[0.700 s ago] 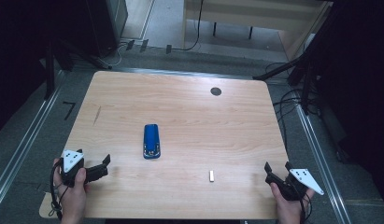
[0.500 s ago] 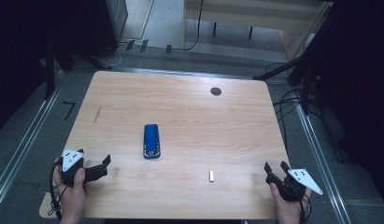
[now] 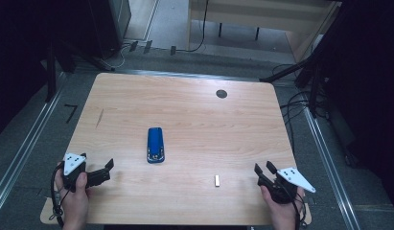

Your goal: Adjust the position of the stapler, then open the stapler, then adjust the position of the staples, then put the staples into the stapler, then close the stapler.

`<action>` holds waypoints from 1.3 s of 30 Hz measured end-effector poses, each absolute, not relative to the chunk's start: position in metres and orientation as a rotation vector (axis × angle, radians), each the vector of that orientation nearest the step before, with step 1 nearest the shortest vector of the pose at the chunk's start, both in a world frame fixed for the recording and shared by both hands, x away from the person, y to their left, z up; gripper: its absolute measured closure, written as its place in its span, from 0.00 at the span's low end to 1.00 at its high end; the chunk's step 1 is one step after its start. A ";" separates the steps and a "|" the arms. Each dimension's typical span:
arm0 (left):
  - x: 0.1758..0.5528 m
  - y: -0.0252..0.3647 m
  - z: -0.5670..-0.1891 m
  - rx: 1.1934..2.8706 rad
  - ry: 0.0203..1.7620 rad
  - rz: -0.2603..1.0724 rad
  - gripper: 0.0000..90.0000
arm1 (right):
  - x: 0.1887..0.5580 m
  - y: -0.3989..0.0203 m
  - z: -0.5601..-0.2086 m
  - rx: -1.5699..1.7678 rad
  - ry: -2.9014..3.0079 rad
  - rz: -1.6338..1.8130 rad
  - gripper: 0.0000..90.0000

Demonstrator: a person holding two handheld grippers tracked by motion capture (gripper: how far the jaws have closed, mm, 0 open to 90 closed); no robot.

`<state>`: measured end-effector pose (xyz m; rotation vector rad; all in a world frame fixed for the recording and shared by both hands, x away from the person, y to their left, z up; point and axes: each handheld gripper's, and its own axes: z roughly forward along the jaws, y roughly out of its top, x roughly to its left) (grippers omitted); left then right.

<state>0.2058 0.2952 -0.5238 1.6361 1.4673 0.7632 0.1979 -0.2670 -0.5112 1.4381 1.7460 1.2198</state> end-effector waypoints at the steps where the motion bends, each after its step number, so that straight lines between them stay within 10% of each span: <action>1: 0.206 0.295 -0.524 1.634 1.475 0.770 0.06 | 0.199 -0.259 -0.508 1.420 1.759 1.231 0.58; 15: 0.209 0.299 -0.524 1.574 1.538 0.791 0.07 | 0.230 -0.142 -0.493 1.273 1.940 1.241 0.56; 39: 0.212 0.298 -0.524 1.606 1.550 0.781 0.07 | 0.243 -0.085 -0.490 1.217 2.059 1.254 0.50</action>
